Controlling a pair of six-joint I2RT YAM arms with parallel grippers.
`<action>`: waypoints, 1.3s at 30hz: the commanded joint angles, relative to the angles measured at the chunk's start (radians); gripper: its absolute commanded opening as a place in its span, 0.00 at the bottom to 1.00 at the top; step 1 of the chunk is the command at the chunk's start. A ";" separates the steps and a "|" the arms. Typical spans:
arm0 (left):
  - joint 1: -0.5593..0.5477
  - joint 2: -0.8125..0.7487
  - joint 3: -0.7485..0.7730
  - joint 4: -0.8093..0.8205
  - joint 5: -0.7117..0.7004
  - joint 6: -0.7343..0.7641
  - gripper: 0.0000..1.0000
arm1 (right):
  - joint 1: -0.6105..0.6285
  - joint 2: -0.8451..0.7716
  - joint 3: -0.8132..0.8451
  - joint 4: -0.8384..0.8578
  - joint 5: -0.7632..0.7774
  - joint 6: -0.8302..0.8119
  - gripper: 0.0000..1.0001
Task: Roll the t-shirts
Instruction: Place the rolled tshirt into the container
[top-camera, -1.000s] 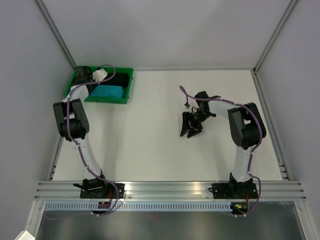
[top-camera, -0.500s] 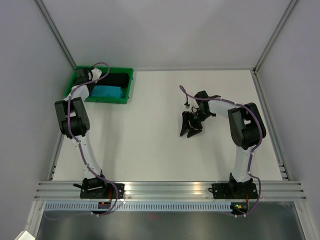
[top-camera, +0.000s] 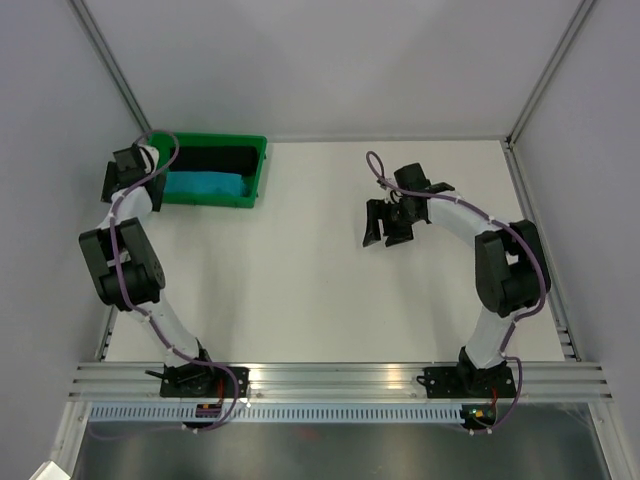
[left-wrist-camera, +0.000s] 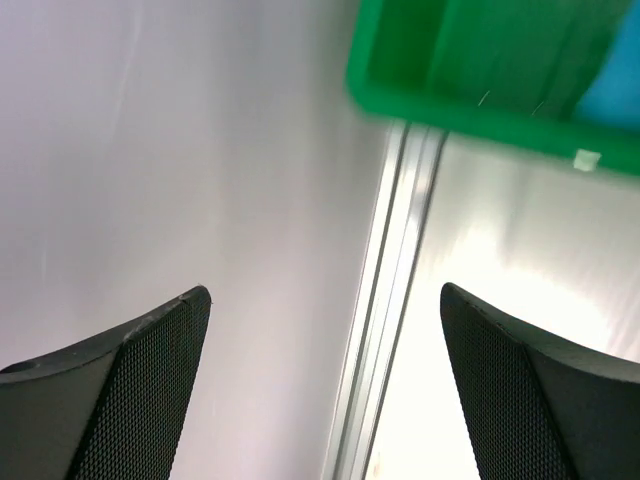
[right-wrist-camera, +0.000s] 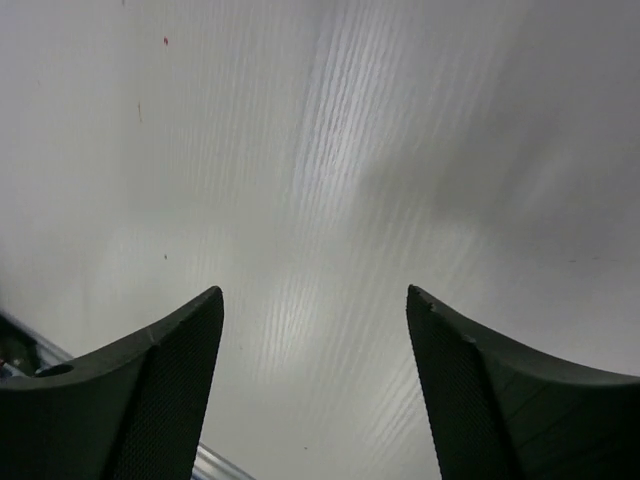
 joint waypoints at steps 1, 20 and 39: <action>0.044 -0.116 -0.092 -0.026 -0.040 -0.100 1.00 | -0.001 -0.098 -0.004 0.126 0.206 0.015 0.81; 0.236 -0.485 -0.488 -0.203 0.041 -0.266 1.00 | -0.231 -0.329 -0.223 0.427 0.530 0.030 0.92; 0.236 -0.565 -0.482 -0.270 0.078 -0.294 1.00 | -0.234 -0.394 -0.317 0.511 0.539 0.039 0.92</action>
